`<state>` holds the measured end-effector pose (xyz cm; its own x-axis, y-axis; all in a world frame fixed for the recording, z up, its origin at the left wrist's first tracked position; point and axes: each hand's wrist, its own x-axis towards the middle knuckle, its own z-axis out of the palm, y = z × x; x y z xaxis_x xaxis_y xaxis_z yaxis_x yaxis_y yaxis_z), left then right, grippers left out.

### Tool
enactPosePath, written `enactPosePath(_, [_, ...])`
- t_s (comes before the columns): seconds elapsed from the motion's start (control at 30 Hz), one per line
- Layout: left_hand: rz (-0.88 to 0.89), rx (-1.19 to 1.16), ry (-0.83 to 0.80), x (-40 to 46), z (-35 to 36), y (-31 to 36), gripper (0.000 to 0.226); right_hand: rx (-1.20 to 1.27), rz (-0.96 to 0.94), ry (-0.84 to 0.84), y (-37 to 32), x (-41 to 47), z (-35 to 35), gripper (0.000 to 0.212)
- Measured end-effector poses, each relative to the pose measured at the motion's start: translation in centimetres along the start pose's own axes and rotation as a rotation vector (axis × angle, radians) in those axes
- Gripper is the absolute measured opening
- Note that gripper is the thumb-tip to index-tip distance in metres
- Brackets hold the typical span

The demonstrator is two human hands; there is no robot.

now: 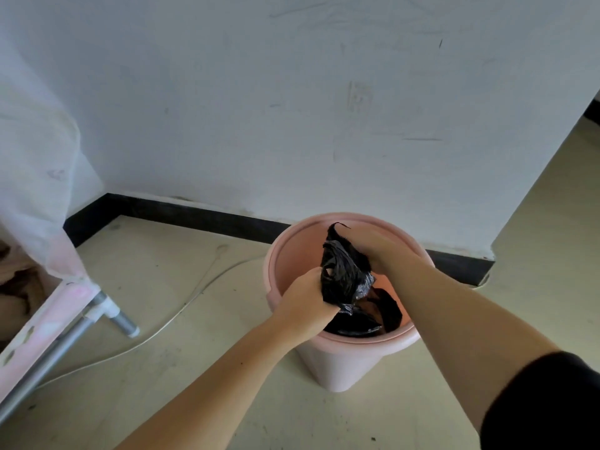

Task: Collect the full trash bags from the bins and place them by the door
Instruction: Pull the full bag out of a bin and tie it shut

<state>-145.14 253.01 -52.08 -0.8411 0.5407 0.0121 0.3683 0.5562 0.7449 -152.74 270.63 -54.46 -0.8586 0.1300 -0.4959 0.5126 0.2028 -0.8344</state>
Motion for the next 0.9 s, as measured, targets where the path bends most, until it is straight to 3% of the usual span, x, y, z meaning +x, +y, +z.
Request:
enactPosePath(0.07, [-0.043,0.019,-0.029,0.1,-0.4,-0.1,0.017,-0.024,-0.007,-0.018,-0.2,0.1,1.2,0.022])
enactPosePath(0.13, [-0.106,0.054,-0.038,0.6,-0.6,-0.5,0.021,-0.092,-0.061,0.0,-0.6,-0.5,1.6,0.019])
enactPosePath(0.27, [-0.224,-0.138,0.043,1.5,-0.8,-0.7,0.018,-0.146,-0.171,0.034,-0.7,-4.1,0.4,0.021])
enactPosePath(0.33, [-0.233,-0.239,0.063,1.8,-0.4,-0.4,0.008,0.005,-0.109,-0.075,-0.1,-6.5,-0.1,0.026])
enactPosePath(0.43, [-0.326,-0.467,0.024,2.0,0.7,0.3,0.015,0.074,-0.11,-0.317,0.5,-9.9,0.3,0.041])
enactPosePath(0.53, [-0.516,-0.962,-0.064,1.7,0.8,0.4,0.025,-0.403,-0.228,-0.251,1.3,-11.7,1.9,0.084])
enactPosePath(0.6, [-0.577,-1.214,-0.099,1.3,-0.1,0.1,0.027,-0.712,-0.329,-0.13,1.4,-12.0,2.7,0.09])
enactPosePath(0.63, [-0.568,-1.265,-0.137,1.1,-0.6,0.0,0.027,-0.852,-0.369,-0.07,1.6,-11.7,3.0,0.084])
enactPosePath(0.77, [-0.509,-0.966,-0.309,0.3,-2.6,-0.1,0.026,-1.227,-0.398,0.188,1.5,-10.8,4.1,0.03])
enactPosePath(0.83, [-0.508,-0.717,-0.31,-0.1,-3.7,-0.2,0.025,-1.188,-0.404,0.231,1.3,-10.7,4.2,0.022])
enactPosePath(0.9, [-0.479,-0.493,-0.18,-0.4,-4.9,-0.6,0.021,-1.008,-0.365,0.248,0.8,-10.6,3.5,0.023])
